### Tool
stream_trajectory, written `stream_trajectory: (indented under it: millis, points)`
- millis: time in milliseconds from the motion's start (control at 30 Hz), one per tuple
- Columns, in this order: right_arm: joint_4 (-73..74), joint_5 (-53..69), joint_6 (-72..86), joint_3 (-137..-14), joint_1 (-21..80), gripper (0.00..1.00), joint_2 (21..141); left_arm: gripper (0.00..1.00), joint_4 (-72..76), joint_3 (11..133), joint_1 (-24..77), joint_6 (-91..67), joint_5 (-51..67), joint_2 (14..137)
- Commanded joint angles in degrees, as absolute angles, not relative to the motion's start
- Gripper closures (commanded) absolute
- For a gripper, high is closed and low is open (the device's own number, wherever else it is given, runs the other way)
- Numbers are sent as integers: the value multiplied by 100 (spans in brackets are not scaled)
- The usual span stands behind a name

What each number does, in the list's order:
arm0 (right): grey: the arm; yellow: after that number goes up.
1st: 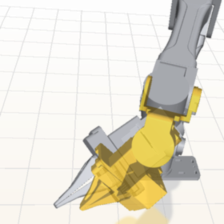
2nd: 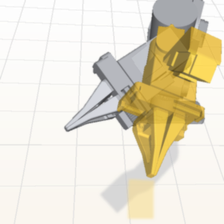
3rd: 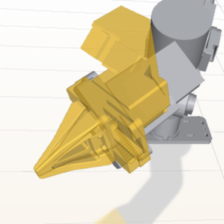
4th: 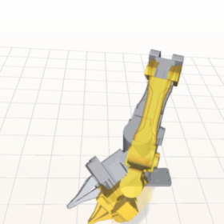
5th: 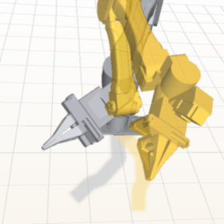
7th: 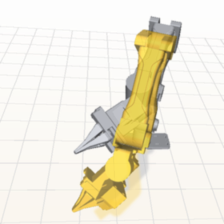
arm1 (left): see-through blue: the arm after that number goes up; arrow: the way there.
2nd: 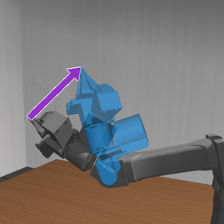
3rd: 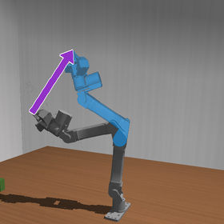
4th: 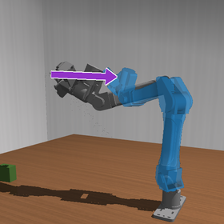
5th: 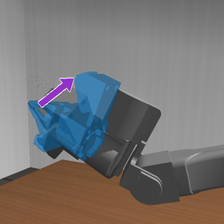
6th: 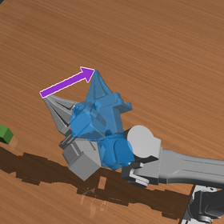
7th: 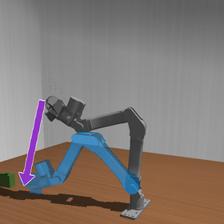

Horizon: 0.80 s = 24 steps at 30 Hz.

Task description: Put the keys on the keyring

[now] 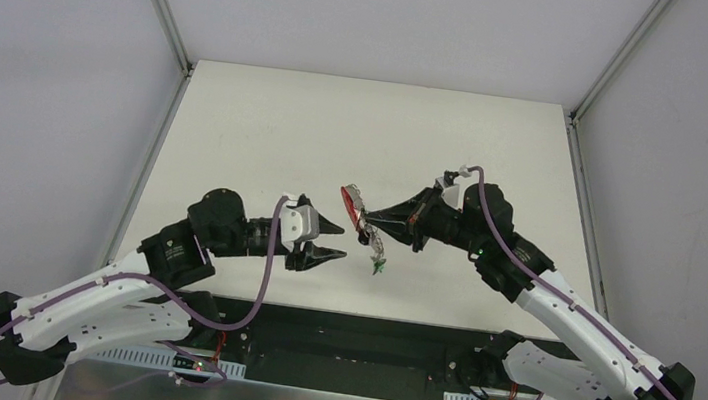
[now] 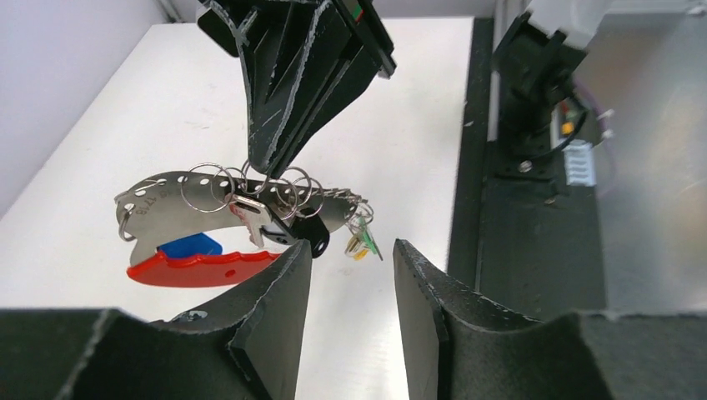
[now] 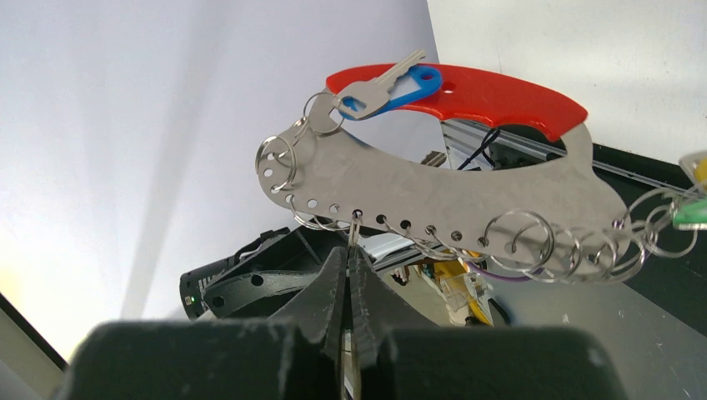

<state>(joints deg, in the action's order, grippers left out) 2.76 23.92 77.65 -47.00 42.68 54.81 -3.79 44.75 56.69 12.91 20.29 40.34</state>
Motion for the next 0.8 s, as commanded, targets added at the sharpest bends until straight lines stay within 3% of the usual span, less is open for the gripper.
stream_trajectory:
  millis: [0,333,767]
  points:
    - [26,2508,8226,-4888,4170,100,5488,62,-249,4516,5892,2150,1188,4233]
    - [29,2538,8310,-4967,4118,100,5602,64,1297,4099,6632,3716,288,4712]
    - [29,2512,8300,-4889,4061,100,5497,69,1722,4251,7554,5248,-1288,5320]
